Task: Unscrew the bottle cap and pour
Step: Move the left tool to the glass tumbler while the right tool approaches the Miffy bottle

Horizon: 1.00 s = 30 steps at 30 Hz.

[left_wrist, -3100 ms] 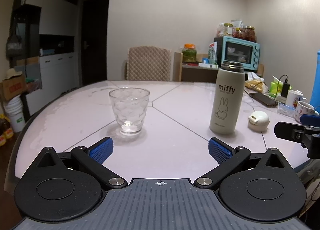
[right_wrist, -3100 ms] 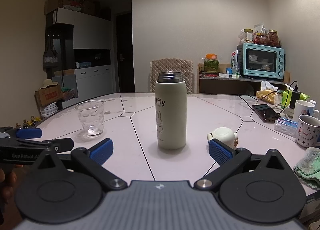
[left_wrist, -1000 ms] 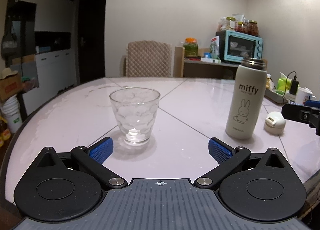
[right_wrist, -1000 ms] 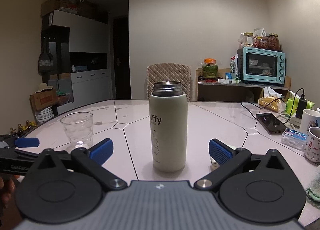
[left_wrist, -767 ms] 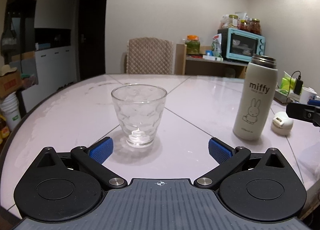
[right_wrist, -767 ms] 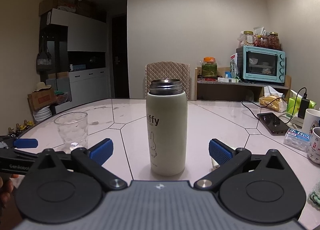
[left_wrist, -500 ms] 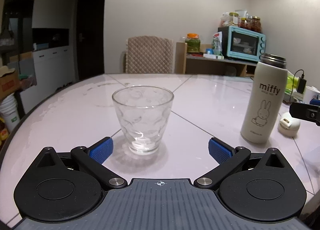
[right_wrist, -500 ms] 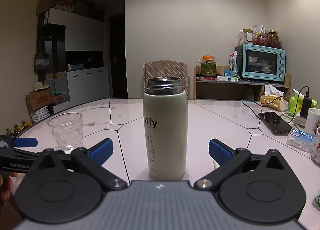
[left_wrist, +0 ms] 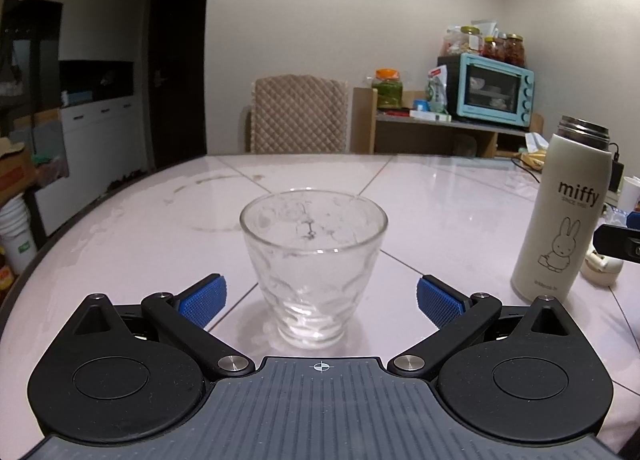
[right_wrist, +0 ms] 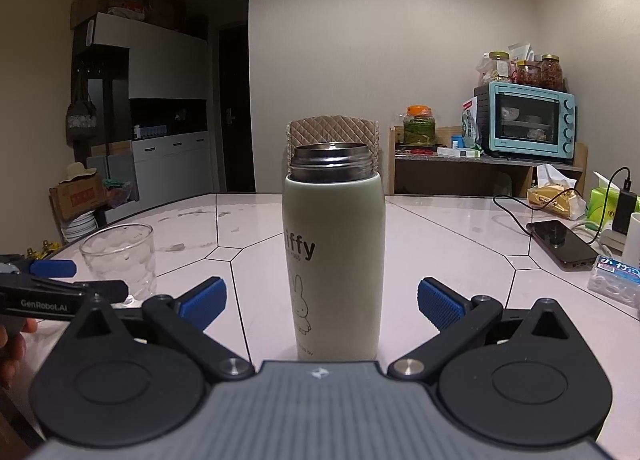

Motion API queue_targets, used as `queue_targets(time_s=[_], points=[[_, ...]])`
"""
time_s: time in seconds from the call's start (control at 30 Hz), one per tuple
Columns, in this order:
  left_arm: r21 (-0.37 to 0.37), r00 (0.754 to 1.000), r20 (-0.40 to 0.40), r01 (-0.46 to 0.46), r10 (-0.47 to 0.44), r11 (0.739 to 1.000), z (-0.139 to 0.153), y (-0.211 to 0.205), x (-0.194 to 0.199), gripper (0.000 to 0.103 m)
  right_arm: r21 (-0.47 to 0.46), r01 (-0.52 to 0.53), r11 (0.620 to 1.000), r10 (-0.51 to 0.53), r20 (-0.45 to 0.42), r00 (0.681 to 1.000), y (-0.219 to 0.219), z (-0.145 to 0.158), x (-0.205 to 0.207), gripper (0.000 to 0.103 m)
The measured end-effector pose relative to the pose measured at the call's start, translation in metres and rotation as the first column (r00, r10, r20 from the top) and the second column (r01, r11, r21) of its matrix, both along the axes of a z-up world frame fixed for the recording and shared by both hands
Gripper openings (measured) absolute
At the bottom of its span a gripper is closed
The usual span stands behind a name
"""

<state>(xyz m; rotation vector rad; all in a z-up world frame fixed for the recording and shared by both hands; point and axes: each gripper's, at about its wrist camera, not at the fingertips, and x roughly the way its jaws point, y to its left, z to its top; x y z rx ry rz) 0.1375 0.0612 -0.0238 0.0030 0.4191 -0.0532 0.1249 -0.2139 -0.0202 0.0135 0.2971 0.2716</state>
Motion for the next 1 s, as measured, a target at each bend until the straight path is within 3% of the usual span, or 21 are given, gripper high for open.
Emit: queue_targets(time_s=[1.0], points=[[-0.010, 0.999, 0.011, 0.041, -0.041, 0.999, -0.006, 0.010, 0.037, 0.103, -0.010, 0.023, 1.000, -0.023, -0.012, 1.000, 0.009, -0.007, 0.025, 0.103]])
